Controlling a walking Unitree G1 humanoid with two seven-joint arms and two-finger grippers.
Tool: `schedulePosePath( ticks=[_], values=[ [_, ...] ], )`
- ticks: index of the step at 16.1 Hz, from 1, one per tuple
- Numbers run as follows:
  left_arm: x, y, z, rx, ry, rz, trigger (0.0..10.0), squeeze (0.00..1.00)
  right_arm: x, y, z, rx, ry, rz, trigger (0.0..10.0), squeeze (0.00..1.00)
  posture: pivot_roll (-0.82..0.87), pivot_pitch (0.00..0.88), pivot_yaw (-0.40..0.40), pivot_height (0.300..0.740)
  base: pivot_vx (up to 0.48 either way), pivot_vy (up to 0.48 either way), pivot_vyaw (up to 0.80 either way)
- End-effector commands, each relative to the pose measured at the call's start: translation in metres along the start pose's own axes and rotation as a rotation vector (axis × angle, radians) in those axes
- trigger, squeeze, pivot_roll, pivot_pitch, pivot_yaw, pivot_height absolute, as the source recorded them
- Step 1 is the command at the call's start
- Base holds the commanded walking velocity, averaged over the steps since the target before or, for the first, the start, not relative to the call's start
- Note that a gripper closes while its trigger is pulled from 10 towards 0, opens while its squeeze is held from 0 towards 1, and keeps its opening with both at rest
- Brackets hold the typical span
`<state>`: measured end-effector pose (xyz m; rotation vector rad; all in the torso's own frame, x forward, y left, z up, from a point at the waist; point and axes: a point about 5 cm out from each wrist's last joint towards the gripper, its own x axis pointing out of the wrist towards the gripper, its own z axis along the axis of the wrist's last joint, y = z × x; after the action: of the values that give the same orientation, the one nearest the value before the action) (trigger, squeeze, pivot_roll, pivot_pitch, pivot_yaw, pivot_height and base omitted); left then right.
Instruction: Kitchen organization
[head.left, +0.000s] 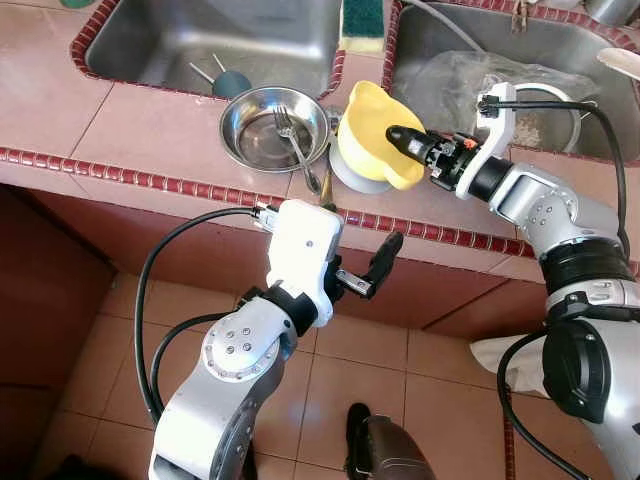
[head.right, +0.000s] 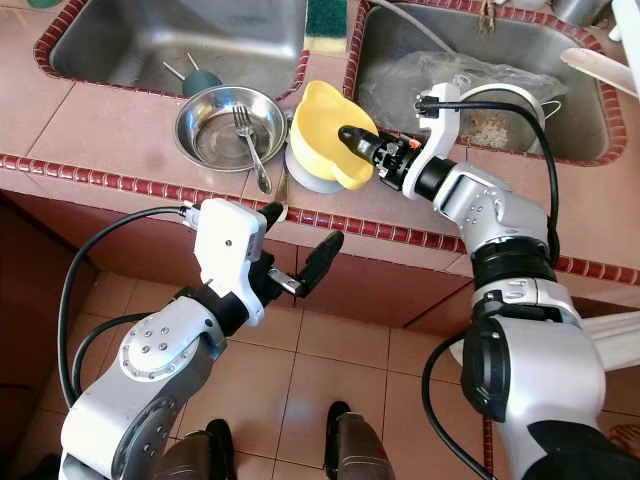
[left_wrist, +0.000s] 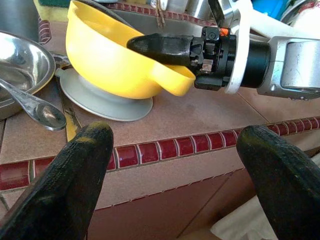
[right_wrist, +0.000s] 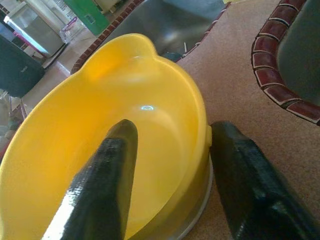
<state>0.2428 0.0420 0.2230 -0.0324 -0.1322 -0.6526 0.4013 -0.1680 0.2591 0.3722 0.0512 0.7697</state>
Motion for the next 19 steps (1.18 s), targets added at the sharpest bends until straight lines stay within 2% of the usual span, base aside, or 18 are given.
schedulePosePath(
  ticks=[1,10,13,16,19],
  values=[
    [-0.002,-0.005,0.002,-0.017,-0.019,-0.014,10.0,0.0,-0.006,-0.005,0.001,0.005,-0.006,-0.03,0.0,0.0,-0.1,0.332,-0.074,0.74,0.0,0.0,0.0],
    [-0.003,-0.007,0.002,-0.031,-0.028,-0.012,10.0,0.0,-0.001,-0.002,0.002,0.003,-0.015,-0.023,0.0,0.0,-0.09,0.311,-0.075,0.74,0.0,0.0,0.0],
    [-0.003,-0.004,0.001,-0.03,-0.026,-0.005,10.0,0.0,-0.003,-0.005,0.004,-0.023,-0.031,-0.06,0.0,0.0,-0.09,0.311,-0.074,0.74,0.0,0.0,0.0],
    [-0.002,0.005,0.002,-0.025,-0.032,0.027,10.0,0.0,-0.005,-0.004,0.017,-0.031,-0.123,-0.064,0.0,0.0,-0.07,0.28,-0.072,0.74,0.0,0.0,0.0],
    [0.002,0.019,0.006,-0.005,-0.051,0.057,10.0,0.0,-0.004,0.005,0.037,-0.049,-0.228,-0.034,0.0,0.0,-0.07,0.237,-0.064,0.74,0.0,0.0,0.0]
  ],
)
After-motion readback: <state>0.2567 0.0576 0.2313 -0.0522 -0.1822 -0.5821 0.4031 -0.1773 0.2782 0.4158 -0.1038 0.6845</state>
